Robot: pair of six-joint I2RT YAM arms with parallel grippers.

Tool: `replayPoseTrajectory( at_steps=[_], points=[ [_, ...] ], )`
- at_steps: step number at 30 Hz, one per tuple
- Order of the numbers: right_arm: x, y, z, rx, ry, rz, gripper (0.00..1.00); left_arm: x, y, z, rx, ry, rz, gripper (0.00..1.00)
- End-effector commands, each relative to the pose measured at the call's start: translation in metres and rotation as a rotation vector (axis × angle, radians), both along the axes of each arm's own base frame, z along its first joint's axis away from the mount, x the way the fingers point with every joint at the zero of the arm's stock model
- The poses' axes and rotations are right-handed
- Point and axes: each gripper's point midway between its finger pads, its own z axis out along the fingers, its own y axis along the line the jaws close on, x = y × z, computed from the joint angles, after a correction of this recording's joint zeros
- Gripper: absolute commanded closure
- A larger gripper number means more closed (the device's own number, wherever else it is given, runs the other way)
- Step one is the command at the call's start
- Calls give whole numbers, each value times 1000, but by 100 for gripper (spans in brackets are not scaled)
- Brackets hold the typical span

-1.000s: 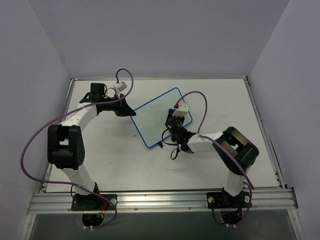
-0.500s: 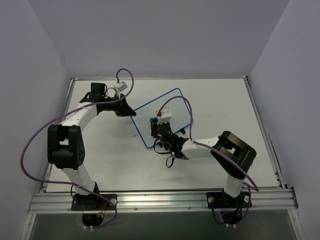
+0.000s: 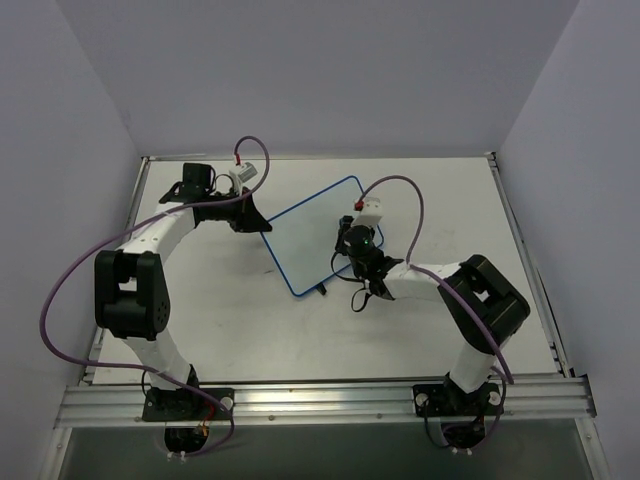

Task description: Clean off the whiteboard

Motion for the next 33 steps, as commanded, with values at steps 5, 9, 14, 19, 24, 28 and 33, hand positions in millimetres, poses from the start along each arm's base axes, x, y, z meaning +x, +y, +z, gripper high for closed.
replayPoseTrajectory(
  at_steps=[5, 9, 14, 19, 24, 28, 33],
  points=[
    [-26, -46, -38, -8, 110, -111, 100, 7, 13, 10, 155, -170, -11, 98],
    [-35, -7, -26, 54, 83, -7, 100, 7, 18, 11, 180, -190, 7, 98],
    [-52, 62, 8, 78, 21, 127, 100, 7, 22, 17, 202, -212, 22, 98],
    [-62, 111, 32, 88, -35, 198, 100, 3, 20, 15, 195, -200, 19, 98],
    [-40, 111, 45, 25, -75, 157, 100, 0, 16, 5, 201, -179, 5, 98],
    [-20, 72, 22, 11, -30, 72, 100, 1, 16, 3, 217, -181, 12, 98],
    [-14, 6, -6, 21, 24, -77, 100, 2, 16, 1, 222, -178, 14, 98]
  ],
)
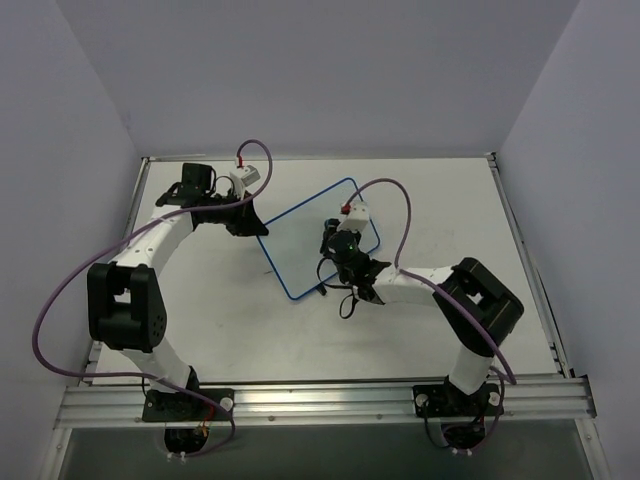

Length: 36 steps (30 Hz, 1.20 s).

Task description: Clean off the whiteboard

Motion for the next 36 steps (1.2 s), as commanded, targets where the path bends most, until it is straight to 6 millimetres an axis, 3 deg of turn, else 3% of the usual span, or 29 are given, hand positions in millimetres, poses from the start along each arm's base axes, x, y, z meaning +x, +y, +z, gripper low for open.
replayPoseTrajectory(
  at_steps=[1, 6, 9, 13, 15, 18, 20, 23, 34, 36],
  points=[
    [-7, -55, -33, -45, 66, -131, 100, 15, 8, -6, 105, -133, -17, 98],
    [-12, -58, -40, -51, 74, -138, 100, 14, 7, -8, 109, -130, -24, 98],
    [-14, -35, -26, -16, 40, -87, 100, 14, 5, -9, 116, -132, -25, 98],
    [-23, 15, -6, -12, -17, 1, 100, 13, 5, -10, 120, -132, -26, 98],
    [-32, 49, 10, 0, -51, 69, 100, 13, 3, -10, 122, -135, -31, 98],
    [-46, 86, 11, 1, -59, 156, 100, 12, 2, -12, 126, -130, -33, 98],
    [-58, 97, 10, 1, -64, 181, 100, 12, 1, -12, 128, -130, -38, 98],
    [-67, 93, -2, 13, -56, 173, 100, 12, 0, -14, 129, -128, -41, 98],
    [-76, -9, -80, -105, 96, -193, 100, 13, 0, -15, 132, -124, -36, 98],
    [-74, -17, -90, -95, 122, -239, 100, 12, -1, -14, 132, -128, -38, 98]
  ],
)
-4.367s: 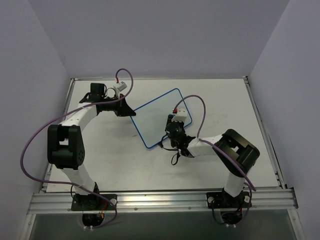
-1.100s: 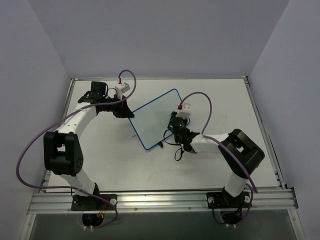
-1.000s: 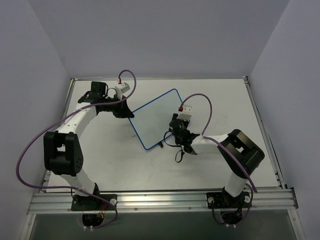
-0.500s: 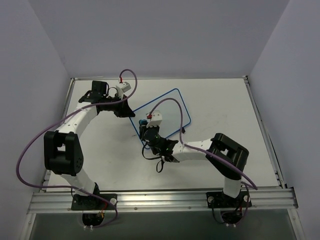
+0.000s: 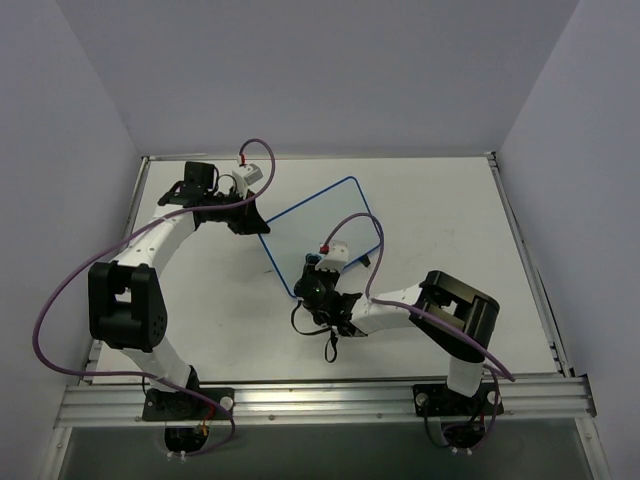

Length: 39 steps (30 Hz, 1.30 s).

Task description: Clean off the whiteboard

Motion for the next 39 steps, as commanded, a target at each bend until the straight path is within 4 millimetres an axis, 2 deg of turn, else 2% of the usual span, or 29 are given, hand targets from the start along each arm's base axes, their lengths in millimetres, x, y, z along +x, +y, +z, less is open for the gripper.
replayPoseTrajectory(
  at_steps=[1, 4, 8, 9, 11, 12, 13, 14, 17, 18, 19, 21, 23, 28, 32, 35, 37, 39],
  points=[
    [1, -59, -51, -146, 112, -179, 100, 8, 3, -13, 116, -102, -37, 98],
    [0, -60, -51, -139, 114, -192, 100, 8, 3, -14, 114, -99, -37, 98],
    [8, -48, -33, -131, 89, -160, 100, 8, 2, -13, 115, -103, -40, 98],
    [12, -41, -17, -116, 64, -134, 100, 8, 2, -12, 116, -106, -39, 98],
    [17, -41, 1, -99, 40, -126, 100, 7, 2, -12, 119, -111, -41, 98],
    [20, -39, 21, -63, 19, -120, 100, 7, 2, -11, 120, -114, -41, 98],
    [23, -43, 28, -69, 11, -117, 100, 7, 2, -11, 119, -111, -40, 98],
    [34, -55, 45, -39, -4, -143, 100, 7, 3, -12, 123, -113, -38, 98],
    [42, -70, 60, -6, -7, -111, 100, 6, 2, -11, 132, -118, -42, 98],
    [48, -83, 81, 34, -37, -132, 100, 6, 2, -11, 135, -119, -41, 97],
    [45, -88, 81, 38, -31, -116, 100, 7, 3, -11, 137, -121, -39, 97],
    [47, -107, 99, 47, -44, -121, 100, 7, 3, -12, 143, -119, -35, 96],
    [45, -118, 107, 59, -36, -110, 100, 7, 4, -12, 144, -116, -35, 94],
    [39, -170, 94, 9, 52, -185, 100, 7, 5, -12, 156, -121, -28, 87],
    [29, -204, 97, 37, 50, -227, 100, 8, 7, -12, 169, -130, -17, 81],
    [27, -217, 101, 33, 54, -241, 100, 10, 10, -8, 181, -143, -2, 75],
    [27, -219, 102, 30, 54, -239, 100, 9, 10, -6, 181, -151, 1, 65],
    [27, -222, 100, 22, 60, -244, 100, 9, 10, -5, 182, -155, 2, 61]
  ],
)
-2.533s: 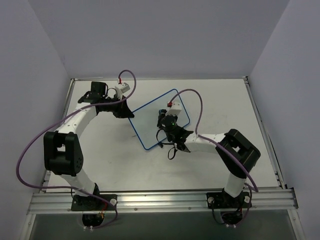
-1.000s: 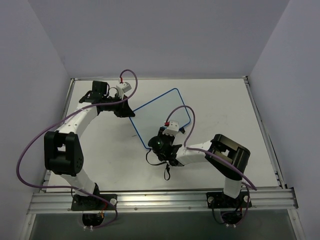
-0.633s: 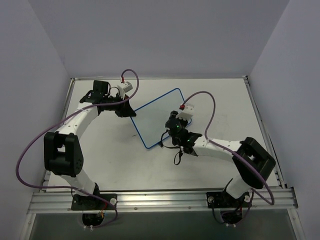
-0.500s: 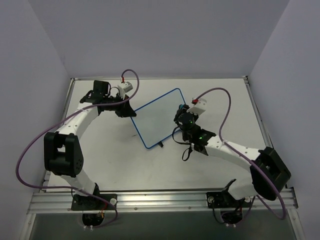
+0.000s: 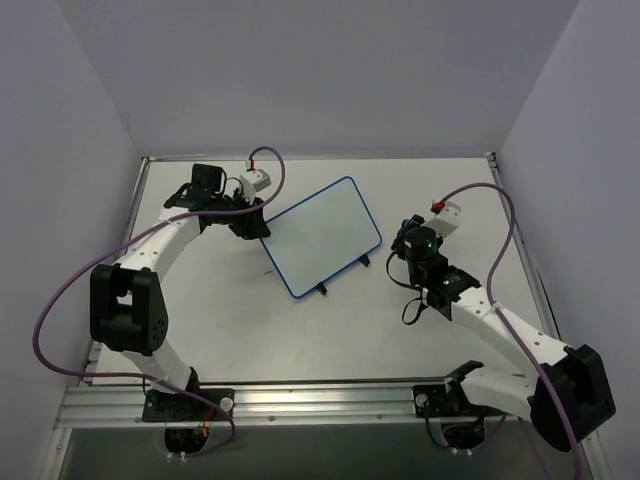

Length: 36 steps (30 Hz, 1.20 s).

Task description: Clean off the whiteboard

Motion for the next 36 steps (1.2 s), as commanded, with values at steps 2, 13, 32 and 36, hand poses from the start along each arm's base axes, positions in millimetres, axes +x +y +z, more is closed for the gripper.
replayPoseTrajectory(
  at_steps=[2, 13, 32, 36],
  points=[
    [-2, -3, 2, -18, 12, 18, 100, 2, 5, 5, 60, -75, -5, 55],
    [0, -12, -7, -35, 36, 2, 100, 5, 14, 32, 73, -165, 64, 6],
    [-26, -70, -119, -124, 494, -154, 100, -22, 131, 160, 7, -250, 1069, 6],
    [-35, -82, -143, -147, 594, -184, 100, -63, 161, 161, -20, -240, 1263, 6]
  ],
)
